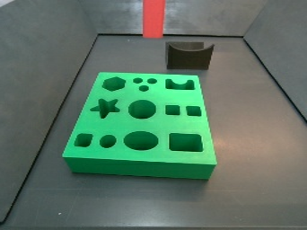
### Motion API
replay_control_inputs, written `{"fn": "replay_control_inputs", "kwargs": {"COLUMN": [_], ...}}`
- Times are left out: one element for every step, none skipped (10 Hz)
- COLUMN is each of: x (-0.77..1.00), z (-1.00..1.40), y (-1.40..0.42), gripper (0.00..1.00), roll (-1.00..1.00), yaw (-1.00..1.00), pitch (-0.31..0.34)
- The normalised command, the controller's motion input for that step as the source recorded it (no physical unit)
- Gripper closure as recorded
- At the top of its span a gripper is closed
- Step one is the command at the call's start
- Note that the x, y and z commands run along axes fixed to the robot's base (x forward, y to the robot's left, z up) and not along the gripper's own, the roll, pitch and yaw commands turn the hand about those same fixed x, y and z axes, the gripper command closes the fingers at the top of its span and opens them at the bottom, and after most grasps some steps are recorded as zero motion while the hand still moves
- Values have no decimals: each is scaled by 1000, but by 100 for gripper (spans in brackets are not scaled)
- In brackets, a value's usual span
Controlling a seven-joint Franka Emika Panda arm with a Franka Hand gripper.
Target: Insert the square-circle object.
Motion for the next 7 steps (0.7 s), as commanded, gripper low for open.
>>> {"fn": "replay_control_inputs", "kwargs": {"x": [0, -23, -220, -334, -217, -183, -94], "z": [-360, -600, -863, -786, -603, -343, -157], "y": [-134, -257, -434, -514, -594, -526, -251], "gripper": [100, 100, 100, 100, 100, 100, 100], "roll": [0, 0, 0, 0, 4, 0, 0], "yaw": [-997, -797, -560, -454, -469, -523, -777], "pitch": [-26, -90, -180, -143, -84, -77, -27]}}
